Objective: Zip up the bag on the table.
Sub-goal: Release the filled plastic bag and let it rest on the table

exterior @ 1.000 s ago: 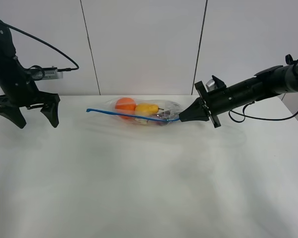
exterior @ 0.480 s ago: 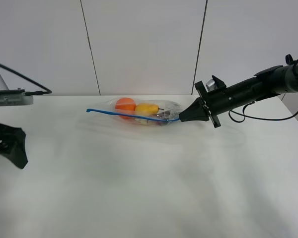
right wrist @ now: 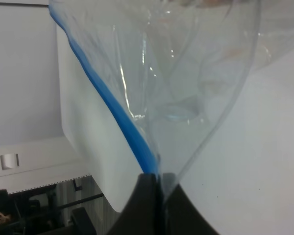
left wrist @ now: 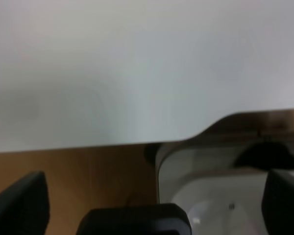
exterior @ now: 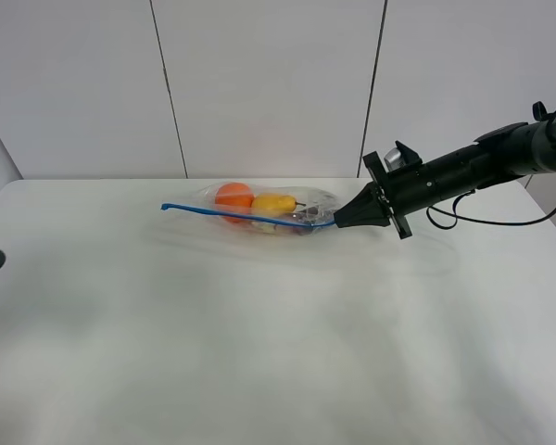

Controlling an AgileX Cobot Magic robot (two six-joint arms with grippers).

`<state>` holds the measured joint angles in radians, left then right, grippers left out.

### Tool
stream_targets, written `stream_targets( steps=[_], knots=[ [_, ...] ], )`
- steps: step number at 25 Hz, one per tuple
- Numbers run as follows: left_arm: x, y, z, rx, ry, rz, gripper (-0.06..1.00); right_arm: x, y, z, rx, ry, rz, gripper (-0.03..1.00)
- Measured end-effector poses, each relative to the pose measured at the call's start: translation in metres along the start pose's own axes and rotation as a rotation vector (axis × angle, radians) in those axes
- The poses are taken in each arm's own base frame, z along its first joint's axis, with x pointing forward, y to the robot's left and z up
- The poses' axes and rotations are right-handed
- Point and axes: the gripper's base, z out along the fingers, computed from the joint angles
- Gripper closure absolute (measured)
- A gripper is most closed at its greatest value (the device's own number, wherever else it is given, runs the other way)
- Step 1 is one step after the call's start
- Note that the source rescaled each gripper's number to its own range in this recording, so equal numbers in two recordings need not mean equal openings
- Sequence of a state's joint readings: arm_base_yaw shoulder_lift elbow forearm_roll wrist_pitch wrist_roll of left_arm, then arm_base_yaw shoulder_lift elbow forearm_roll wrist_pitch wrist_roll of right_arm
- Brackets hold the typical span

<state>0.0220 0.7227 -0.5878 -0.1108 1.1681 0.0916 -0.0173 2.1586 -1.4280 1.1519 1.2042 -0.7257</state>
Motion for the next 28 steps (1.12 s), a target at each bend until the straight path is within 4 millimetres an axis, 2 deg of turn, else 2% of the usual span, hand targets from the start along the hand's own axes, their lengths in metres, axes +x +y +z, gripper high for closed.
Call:
stream_targets(
  steps=[14, 20, 23, 25, 27, 28],
  knots=[
    [0.067, -0.009, -0.052, -0.017, -0.503, 0.033, -0.06, 0.000, 0.000, 0.000, 0.000, 0.000, 0.000, 0.97],
    [0.096, -0.011, -0.062, -0.022, -0.682, 0.047, -0.06, 0.000, 0.000, 0.000, 0.000, 0.000, 0.000, 0.97],
    [0.100, -0.011, -0.062, -0.021, -0.702, 0.046, -0.06, 0.000, 0.000, 0.000, 0.000, 0.000, 0.000, 0.95],
    [0.100, -0.011, -0.062, -0.021, -0.703, 0.044, -0.06, 0.000, 0.000, 0.000, 0.000, 0.000, 0.008, 0.91],
    [0.100, -0.011, -0.062, -0.021, -0.703, 0.044, -0.06, 0.000, 0.000, 0.000, -0.001, 0.001, 0.021, 0.80],
    [0.100, -0.011, -0.062, -0.021, -0.703, 0.044, -0.06, 0.000, 0.000, 0.000, 0.000, 0.001, 0.028, 0.70]
  ],
)
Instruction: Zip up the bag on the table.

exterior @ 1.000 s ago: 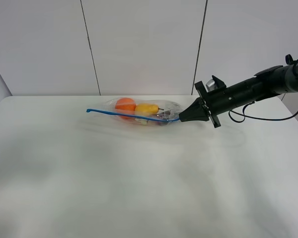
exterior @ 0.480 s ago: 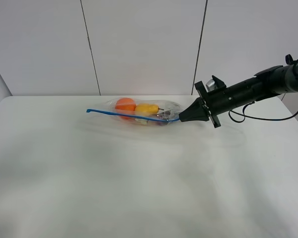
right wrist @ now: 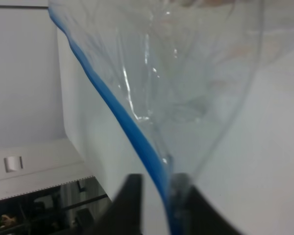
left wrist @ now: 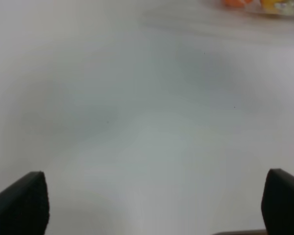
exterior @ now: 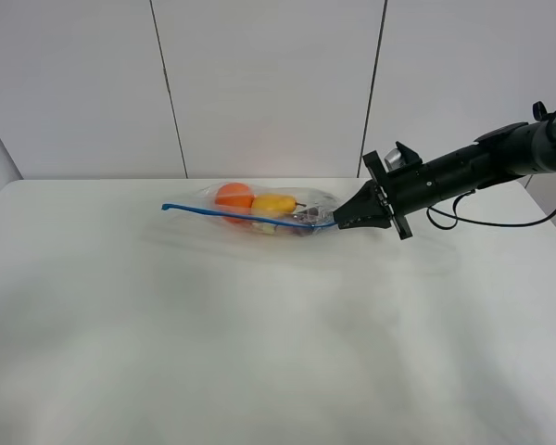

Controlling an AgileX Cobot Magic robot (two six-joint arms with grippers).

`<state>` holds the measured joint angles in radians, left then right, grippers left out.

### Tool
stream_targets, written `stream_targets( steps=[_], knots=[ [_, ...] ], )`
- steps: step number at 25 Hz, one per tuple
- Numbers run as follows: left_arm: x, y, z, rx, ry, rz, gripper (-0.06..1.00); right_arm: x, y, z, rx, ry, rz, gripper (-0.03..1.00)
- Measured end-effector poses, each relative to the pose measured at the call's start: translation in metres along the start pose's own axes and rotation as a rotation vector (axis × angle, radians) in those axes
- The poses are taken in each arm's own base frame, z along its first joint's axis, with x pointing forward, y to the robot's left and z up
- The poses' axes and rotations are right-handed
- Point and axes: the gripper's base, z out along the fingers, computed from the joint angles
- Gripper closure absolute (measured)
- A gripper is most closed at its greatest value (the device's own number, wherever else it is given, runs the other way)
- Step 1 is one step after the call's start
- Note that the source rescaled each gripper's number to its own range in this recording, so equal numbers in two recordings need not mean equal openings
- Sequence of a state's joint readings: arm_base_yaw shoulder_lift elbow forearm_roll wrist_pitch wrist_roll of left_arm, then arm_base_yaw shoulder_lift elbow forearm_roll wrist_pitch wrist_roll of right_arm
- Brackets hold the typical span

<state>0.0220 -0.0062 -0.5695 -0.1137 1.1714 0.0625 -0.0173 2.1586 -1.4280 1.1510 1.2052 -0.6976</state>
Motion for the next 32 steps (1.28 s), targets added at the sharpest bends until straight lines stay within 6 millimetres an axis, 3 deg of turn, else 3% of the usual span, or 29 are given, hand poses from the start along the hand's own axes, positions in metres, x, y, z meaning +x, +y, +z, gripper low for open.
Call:
stream_targets(
  steps=[4, 5, 7, 12, 15, 23, 32],
  knots=[
    [0.000, 0.000, 0.000, 0.000, 0.000, 0.000, -0.06, 0.001, -0.001, 0.000, 0.010, 0.008, 0.001, 0.20],
    [0.000, 0.000, 0.000, 0.000, 0.000, 0.000, -0.06, 0.001, -0.002, 0.000, 0.018, 0.015, 0.002, 0.11],
    [0.000, 0.000, 0.000, 0.000, 0.000, 0.000, -0.06, 0.003, -0.004, 0.000, 0.046, 0.034, 0.020, 0.03],
    [0.000, 0.000, 0.000, 0.000, 0.000, 0.000, -0.06, 0.012, -0.020, -0.006, 0.267, 0.118, 0.051, -0.01],
    [0.000, 0.000, 0.000, 0.000, 0.000, -0.001, -0.06, 0.012, -0.020, -0.020, 0.431, 0.121, 0.019, -0.01],
    [0.000, 0.000, 0.000, 0.000, 0.000, -0.001, -0.06, -0.015, 0.013, -0.082, 0.853, 0.021, -0.070, -0.01],
    [0.000, 0.000, 0.000, 0.000, 0.000, -0.001, -0.06, -0.019, 0.033, -0.102, 0.921, 0.024, -0.085, -0.01]
  ],
)
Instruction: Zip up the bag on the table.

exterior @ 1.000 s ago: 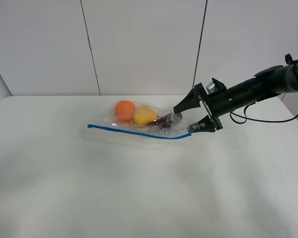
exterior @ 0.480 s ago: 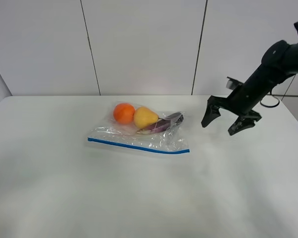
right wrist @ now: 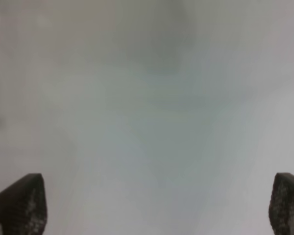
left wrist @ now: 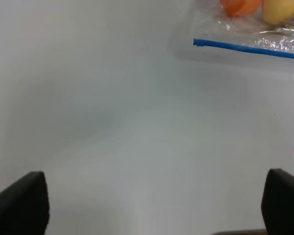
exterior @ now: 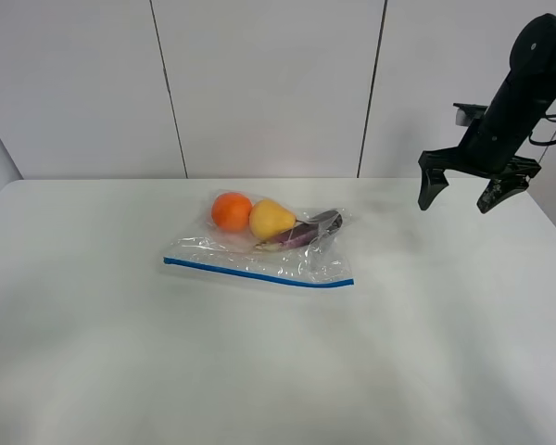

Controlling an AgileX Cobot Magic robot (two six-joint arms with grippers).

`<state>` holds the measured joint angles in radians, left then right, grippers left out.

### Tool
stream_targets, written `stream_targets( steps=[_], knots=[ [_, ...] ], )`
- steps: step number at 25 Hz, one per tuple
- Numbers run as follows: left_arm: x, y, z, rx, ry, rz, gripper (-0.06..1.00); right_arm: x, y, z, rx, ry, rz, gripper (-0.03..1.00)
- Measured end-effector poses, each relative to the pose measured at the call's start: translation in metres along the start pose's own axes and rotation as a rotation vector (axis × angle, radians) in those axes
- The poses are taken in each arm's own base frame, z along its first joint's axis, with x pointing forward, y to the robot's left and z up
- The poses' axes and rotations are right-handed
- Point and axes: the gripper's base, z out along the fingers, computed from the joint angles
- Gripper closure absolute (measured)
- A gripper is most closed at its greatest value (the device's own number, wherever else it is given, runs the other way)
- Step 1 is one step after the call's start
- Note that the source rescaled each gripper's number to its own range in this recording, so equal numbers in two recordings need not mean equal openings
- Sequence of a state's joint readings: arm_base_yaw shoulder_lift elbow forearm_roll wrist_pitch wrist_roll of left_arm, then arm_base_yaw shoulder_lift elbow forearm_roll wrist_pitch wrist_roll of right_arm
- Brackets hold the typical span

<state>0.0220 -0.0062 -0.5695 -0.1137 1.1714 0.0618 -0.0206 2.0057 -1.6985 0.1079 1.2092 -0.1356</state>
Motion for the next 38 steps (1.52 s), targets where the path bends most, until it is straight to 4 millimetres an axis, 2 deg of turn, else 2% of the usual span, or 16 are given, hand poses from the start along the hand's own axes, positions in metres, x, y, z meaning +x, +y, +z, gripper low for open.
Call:
stream_targets(
  steps=[5, 9, 12, 17, 24, 31, 38],
  knots=[
    [0.000, 0.000, 0.000, 0.000, 0.000, 0.000, -0.06, 0.018, 0.004, -0.018, 0.001, -0.010, -0.001, -0.01],
    [0.000, 0.000, 0.000, 0.000, 0.000, 0.000, -0.06, 0.048, 0.008, -0.036, 0.001, -0.008, -0.001, -0.01],
    [0.000, 0.000, 0.000, 0.000, 0.000, 0.000, -0.06, 0.079, 0.013, -0.050, 0.000, -0.005, 0.000, -0.01],
    [0.000, 0.000, 0.000, 0.000, 0.000, 0.000, -0.06, 0.145, 0.021, -0.067, -0.002, -0.001, 0.000, -0.01],
    [0.000, 0.000, 0.000, 0.000, 0.000, 0.000, -0.06, 0.239, 0.030, -0.062, 0.001, -0.021, 0.002, -0.01],
    [0.000, 0.000, 0.000, 0.000, 0.000, 0.000, -0.06, 0.309, 0.035, -0.052, 0.024, -0.228, -0.008, -0.01],
    [0.000, 0.000, 0.000, 0.000, 0.000, 0.000, -0.06, 0.346, 0.041, -0.078, 0.054, -0.562, -0.036, -0.01]
  ],
)
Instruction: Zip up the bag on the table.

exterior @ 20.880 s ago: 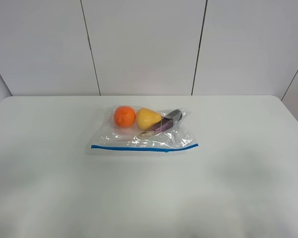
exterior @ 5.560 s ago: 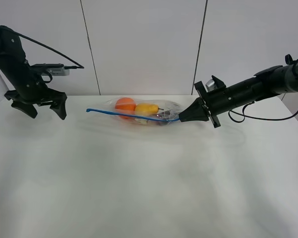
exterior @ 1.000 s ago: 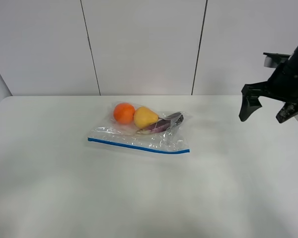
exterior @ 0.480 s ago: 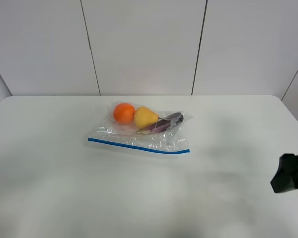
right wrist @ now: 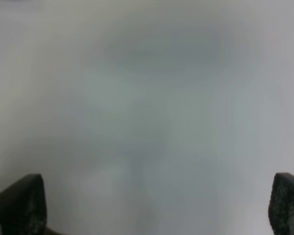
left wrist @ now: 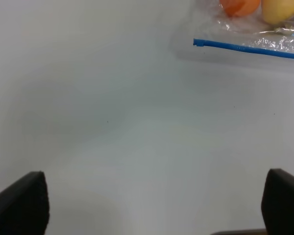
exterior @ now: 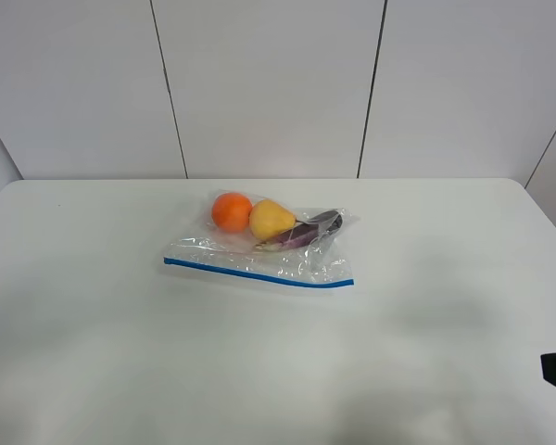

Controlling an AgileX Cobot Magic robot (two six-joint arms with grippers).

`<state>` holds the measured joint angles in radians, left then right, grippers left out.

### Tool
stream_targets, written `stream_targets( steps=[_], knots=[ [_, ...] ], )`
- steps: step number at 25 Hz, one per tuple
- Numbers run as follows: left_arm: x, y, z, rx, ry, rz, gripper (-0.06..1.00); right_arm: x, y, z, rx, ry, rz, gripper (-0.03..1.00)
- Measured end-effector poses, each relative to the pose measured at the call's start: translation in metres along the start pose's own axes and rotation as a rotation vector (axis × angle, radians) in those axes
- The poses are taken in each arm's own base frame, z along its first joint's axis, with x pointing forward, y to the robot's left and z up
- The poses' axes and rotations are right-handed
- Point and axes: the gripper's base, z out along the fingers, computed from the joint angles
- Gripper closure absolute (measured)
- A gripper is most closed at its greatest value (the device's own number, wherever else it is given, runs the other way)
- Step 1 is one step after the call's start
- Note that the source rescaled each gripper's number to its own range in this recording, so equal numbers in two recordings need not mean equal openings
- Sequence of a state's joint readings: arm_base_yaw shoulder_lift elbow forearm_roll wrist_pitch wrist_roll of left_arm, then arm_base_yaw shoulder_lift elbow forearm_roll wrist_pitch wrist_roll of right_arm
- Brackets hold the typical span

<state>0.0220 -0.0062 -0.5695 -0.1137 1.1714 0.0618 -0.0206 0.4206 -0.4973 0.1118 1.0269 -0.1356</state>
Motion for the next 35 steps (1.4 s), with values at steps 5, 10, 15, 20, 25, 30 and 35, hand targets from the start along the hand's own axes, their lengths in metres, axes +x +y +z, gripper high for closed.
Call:
stream_targets(
  steps=[5, 10, 15, 20, 25, 30, 35],
  knots=[
    [0.000, 0.000, 0.000, 0.000, 0.000, 0.000, -0.06, 0.011, 0.003, -0.018, 0.007, -0.134, -0.011, -0.01],
    [0.000, 0.000, 0.000, 0.000, 0.000, 0.000, -0.06, 0.023, 0.006, -0.033, 0.014, -0.260, -0.022, -0.01],
    [0.000, 0.000, 0.000, 0.000, 0.000, 0.000, -0.06, 0.040, 0.009, -0.050, 0.020, -0.411, -0.035, -0.01],
    [0.000, 0.000, 0.000, 0.000, 0.000, 0.000, -0.06, 0.041, 0.010, -0.051, -0.003, -0.423, -0.037, -0.01],
    [0.000, 0.000, 0.000, 0.000, 0.000, 0.000, -0.06, 0.041, 0.011, -0.051, -0.008, -0.424, -0.036, -0.01],
    [0.000, 0.000, 0.000, 0.000, 0.000, 0.000, -0.06, 0.041, 0.011, -0.051, -0.008, -0.423, -0.037, -0.01],
    [0.000, 0.000, 0.000, 0.000, 0.000, 0.000, -0.06, 0.041, 0.008, -0.051, 0.019, -0.423, -0.046, -0.01]
  ],
)
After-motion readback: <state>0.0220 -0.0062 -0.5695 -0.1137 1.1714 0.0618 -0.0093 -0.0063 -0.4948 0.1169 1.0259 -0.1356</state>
